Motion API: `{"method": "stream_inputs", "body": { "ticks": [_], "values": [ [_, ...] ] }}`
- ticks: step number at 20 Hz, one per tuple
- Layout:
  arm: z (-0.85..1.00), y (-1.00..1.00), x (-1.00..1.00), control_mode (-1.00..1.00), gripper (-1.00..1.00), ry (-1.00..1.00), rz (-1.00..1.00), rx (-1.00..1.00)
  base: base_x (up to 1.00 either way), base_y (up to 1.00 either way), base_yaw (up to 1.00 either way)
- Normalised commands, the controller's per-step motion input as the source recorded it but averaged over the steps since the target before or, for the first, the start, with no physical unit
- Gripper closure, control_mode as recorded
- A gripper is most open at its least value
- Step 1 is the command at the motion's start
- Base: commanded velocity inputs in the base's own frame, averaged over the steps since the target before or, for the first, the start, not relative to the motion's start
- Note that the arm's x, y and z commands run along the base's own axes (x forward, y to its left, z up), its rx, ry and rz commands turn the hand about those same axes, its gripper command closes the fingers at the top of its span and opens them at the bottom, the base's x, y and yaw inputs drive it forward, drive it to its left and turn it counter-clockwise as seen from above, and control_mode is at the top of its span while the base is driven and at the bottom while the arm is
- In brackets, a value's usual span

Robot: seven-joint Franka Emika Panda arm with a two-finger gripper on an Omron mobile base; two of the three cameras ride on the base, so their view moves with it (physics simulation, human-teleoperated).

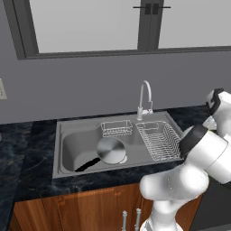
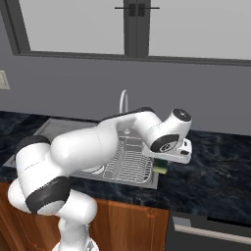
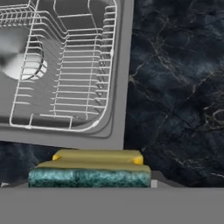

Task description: Pick the pan and sponge and place them into the sink. Then turn on the water.

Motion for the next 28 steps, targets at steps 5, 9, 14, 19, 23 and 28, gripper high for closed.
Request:
{"method": "stream_inputs", "body": {
  "ticks": [5, 9, 14, 19, 23, 28],
  "values": [
    [0.36, 0.46, -0.21, -1.00, 1.00, -0.09, -0.05, 0.00, 0.00, 0.00, 0.00],
    [0.36, 0.42, -0.21, -1.00, 1.00, -0.05, -0.05, 0.00, 0.00, 0.00, 0.00],
    [0.28, 0.46, -0.23, -1.00, 1.00, -0.05, -0.04, 0.00, 0.00, 0.00, 0.00],
    [0.12, 0.54, -0.30, -1.00, 1.00, -0.09, -0.02, 0.00, 0.00, 0.00, 0.00],
    [0.14, 0.54, -0.30, -1.00, 1.00, -0.08, -0.01, 0.00, 0.00, 0.00, 0.00],
    [0.27, 0.52, -0.17, -1.00, 1.00, -0.08, -0.03, 0.00, 0.00, 0.00, 0.00]
  ]
}}
